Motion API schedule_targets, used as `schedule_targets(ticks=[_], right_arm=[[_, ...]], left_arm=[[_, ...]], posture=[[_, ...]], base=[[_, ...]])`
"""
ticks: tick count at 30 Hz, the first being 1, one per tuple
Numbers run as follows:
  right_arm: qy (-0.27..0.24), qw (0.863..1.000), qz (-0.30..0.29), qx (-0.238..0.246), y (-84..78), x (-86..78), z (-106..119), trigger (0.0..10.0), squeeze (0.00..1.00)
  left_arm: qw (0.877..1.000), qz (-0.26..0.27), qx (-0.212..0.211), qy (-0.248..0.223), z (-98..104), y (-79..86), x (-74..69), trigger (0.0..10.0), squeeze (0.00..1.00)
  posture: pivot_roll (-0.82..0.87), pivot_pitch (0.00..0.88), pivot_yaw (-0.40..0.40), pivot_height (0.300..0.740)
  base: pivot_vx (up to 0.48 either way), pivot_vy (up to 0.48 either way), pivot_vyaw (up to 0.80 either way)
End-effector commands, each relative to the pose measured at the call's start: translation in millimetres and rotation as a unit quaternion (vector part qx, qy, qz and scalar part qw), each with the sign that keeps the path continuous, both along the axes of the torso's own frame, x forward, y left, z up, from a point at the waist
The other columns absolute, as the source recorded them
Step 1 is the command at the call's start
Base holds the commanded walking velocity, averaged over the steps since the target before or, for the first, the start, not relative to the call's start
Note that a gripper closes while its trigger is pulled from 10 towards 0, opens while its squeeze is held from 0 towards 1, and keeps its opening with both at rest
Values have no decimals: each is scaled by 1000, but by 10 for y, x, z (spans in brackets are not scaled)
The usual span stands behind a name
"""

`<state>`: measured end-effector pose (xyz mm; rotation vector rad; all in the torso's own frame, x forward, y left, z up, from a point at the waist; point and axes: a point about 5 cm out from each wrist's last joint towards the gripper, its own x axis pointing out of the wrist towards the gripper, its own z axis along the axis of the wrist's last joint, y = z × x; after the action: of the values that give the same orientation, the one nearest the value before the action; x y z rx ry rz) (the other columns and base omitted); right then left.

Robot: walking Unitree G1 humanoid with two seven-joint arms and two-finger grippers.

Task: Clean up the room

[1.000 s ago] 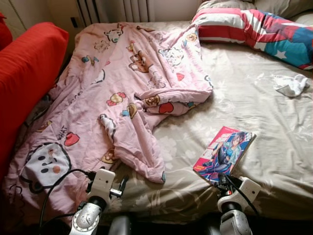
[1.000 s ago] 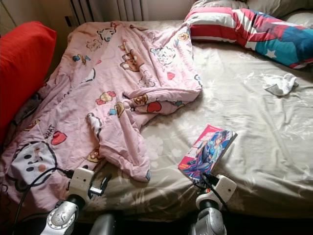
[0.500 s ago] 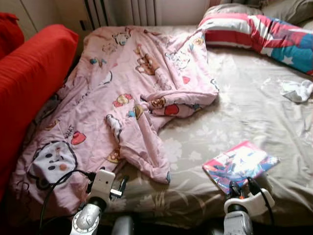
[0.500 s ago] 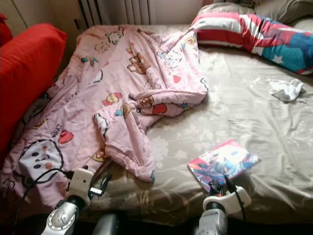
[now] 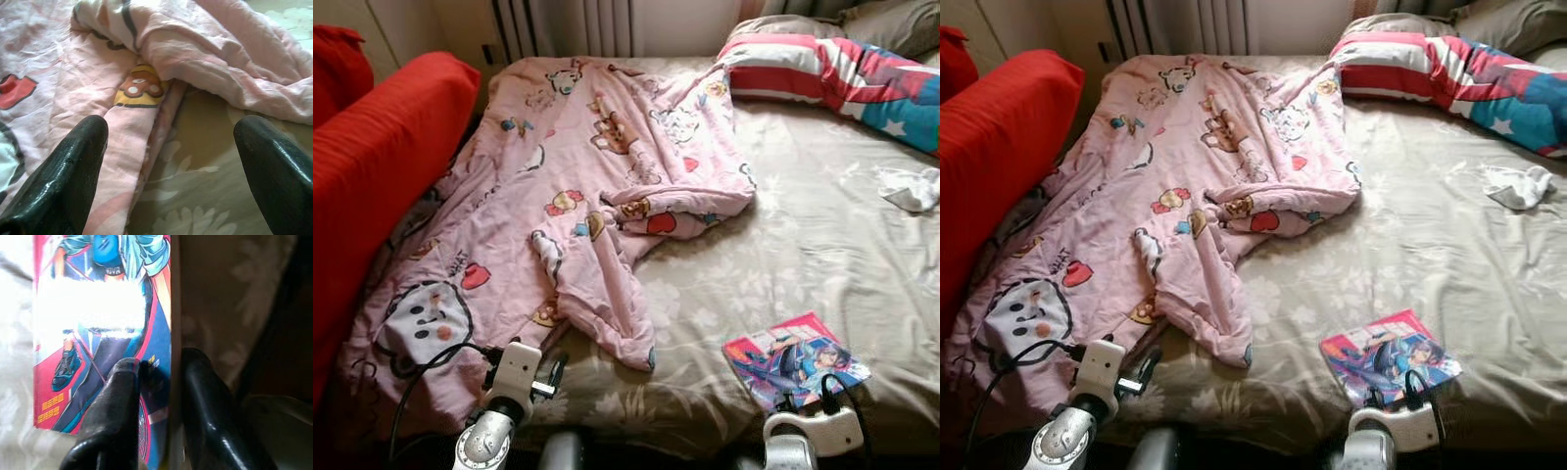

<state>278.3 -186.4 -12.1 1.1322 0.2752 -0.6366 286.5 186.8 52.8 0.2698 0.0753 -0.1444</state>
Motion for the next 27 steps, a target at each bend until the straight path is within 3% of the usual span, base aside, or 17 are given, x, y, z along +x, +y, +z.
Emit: schedule_targets(ticks=[1, 12, 24, 26, 27], right_arm=[[12, 1000, -1, -1, -5, -54, -52, 10000, 0], [-1, 1000, -17, -26, -130, -95, -45, 10000, 0], [-33, 999, 5, -12, -61, -40, -17, 10000, 0], [-50, 999, 6, -14, -72, -39, -1, 10000, 1000], [-68, 998, 9, -15, -82, -42, 14, 10000, 1000]], left_arm=[[1000, 3, 12, 14, -77, 44, -65, 10000, 0], [1000, 1, 12, 17, -90, 34, -67, 10000, 0], [1000, -2, 22, 20, -105, 34, -77, 10000, 0], [1000, -2, 23, 21, -108, 40, -83, 10000, 0], [999, -2, 24, 22, -110, 44, -87, 10000, 0]], posture=[[46, 182, 10, 605], [40, 183, 13, 605], [46, 189, 17, 605], [48, 193, 20, 605], [48, 196, 21, 605]], base=[[0, 0, 0], [0, 0, 0], [0, 0, 0], [0, 0, 0], [0, 0, 0]])
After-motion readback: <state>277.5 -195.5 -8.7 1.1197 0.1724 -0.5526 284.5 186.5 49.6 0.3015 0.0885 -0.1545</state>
